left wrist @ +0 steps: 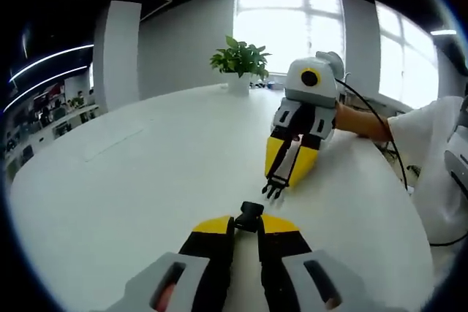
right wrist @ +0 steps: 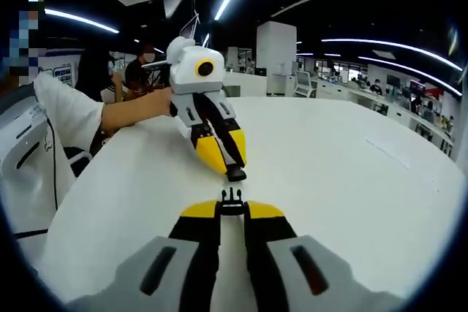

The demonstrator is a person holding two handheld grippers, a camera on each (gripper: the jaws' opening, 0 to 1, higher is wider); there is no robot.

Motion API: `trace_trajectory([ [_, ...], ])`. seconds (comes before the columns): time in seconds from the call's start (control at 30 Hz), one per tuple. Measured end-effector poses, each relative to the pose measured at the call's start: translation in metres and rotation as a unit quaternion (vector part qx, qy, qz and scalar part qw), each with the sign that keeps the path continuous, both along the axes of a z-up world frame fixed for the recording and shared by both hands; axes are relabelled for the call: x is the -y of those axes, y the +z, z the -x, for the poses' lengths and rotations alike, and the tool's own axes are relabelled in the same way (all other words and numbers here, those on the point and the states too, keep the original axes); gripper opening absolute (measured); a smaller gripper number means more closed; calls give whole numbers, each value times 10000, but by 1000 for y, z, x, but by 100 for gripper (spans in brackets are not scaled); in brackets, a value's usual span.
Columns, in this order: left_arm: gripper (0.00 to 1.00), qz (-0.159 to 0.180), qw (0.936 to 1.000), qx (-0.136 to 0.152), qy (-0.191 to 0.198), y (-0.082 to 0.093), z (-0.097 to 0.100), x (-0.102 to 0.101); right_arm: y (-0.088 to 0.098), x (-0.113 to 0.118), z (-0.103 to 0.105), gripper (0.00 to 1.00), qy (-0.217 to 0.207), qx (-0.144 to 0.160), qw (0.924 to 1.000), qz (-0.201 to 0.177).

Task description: Snap the two parts of the plastic buckle together until the buckle closes and remains connected.

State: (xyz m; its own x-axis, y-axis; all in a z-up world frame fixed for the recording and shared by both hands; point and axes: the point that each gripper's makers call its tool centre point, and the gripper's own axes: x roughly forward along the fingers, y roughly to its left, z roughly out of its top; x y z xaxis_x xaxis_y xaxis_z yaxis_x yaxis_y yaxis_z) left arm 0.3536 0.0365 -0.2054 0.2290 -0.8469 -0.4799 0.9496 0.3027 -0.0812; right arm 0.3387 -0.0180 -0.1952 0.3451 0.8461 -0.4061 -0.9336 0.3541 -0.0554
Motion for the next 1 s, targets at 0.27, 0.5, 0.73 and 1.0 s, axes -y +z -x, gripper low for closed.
trace_trajectory([
  [0.27,12,-57,9998,-44,-163,-4,14,2,-7,-1,4,12,160,-54,9998,64],
  [0.5,12,-85,9999,-54,-141,-4,20,2,-6,-3,8,12,245,-48,9997,20],
  [0.73,12,-110,9998,-23,-152,-4,24,5,-5,-5,11,12,315,-34,9995,-20],
  [1.0,12,-133,9998,1,-151,-4,24,4,-6,-8,14,12,403,-8,9992,16],
])
